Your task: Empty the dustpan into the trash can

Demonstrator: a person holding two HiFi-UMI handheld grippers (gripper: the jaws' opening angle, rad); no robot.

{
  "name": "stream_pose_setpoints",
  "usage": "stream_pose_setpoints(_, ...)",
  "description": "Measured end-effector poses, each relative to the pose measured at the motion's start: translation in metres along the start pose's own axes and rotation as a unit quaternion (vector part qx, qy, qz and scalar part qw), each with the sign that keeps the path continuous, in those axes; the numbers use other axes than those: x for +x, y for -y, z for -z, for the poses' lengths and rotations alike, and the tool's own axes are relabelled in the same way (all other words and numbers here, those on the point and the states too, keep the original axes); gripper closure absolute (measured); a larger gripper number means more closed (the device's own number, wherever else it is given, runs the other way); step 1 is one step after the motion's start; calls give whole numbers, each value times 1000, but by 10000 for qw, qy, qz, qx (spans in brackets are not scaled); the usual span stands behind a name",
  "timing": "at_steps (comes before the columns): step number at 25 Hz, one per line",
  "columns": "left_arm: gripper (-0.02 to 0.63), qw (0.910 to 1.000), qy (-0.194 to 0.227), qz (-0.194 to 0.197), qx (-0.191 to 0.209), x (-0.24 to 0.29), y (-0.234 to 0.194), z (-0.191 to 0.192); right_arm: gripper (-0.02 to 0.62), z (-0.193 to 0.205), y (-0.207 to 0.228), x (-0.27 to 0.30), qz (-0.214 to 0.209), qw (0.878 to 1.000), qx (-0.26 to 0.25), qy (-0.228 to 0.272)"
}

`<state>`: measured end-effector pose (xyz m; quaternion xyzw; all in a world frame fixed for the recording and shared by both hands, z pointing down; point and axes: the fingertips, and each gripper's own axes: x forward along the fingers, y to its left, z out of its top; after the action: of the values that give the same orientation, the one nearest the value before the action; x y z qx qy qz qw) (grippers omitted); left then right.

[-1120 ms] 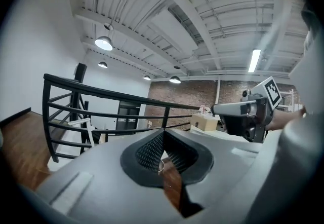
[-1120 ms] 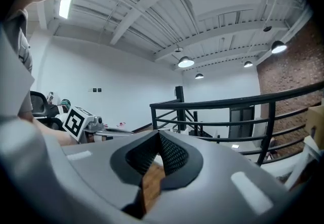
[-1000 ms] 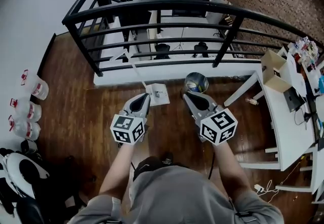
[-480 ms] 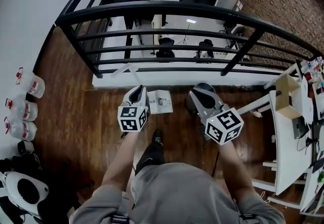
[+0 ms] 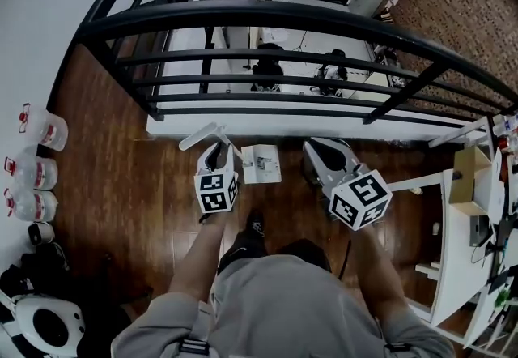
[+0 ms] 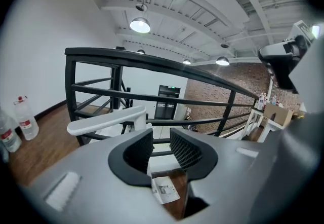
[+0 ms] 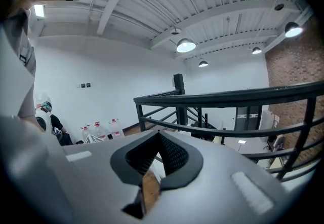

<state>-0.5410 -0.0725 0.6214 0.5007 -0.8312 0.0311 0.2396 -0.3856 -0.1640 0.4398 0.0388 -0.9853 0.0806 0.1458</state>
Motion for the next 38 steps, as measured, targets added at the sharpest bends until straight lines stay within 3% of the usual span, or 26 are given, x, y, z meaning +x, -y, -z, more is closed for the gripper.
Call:
stream_pose_setpoints(5, 424, 9989, -241, -363, -197, 32, -19, 13, 597, 2, 18, 19, -124, 9998, 140, -82)
stream_pose_setpoints(9, 252, 9977, -149, -540, -379, 64, -24, 12, 597, 6, 36, 14, -203, 9992, 122, -312)
stream_pose_setpoints(11, 233, 9974, -75, -575, -424, 77, -26, 8, 597, 6, 46, 9, -187, 9989, 86, -416)
stream_pose_setpoints(15, 238, 9972, -73, -686, -302, 102, -32, 4, 597, 6, 71, 3, -50, 9986, 55, -532)
stream_pose_setpoints(17, 273, 9968, -162, -775, -139, 111, -33, 5, 597, 11, 83, -2, 49, 9982, 86, -599)
stream_pose_setpoints(19, 329, 9959, -159, -893, 10, 115, -35, 4, 597, 17, 93, -7, 132, 9976, 133, -668)
stream_pose_setpoints(21, 438, 9950, -131, -983, 75, 117, -39, 3, 597, 23, 99, -10, 192, 9970, 178, -726)
stream_pose_setpoints(31, 426, 9974, -9, -682, 235, 105, -18, -14, 597, 25, 109, -17, 279, 9969, 287, -671)
stream_pose_setpoints(38, 425, 9981, 75, -424, 433, 85, -3, -63, 597, 15, 111, -27, 411, 9976, 282, -489)
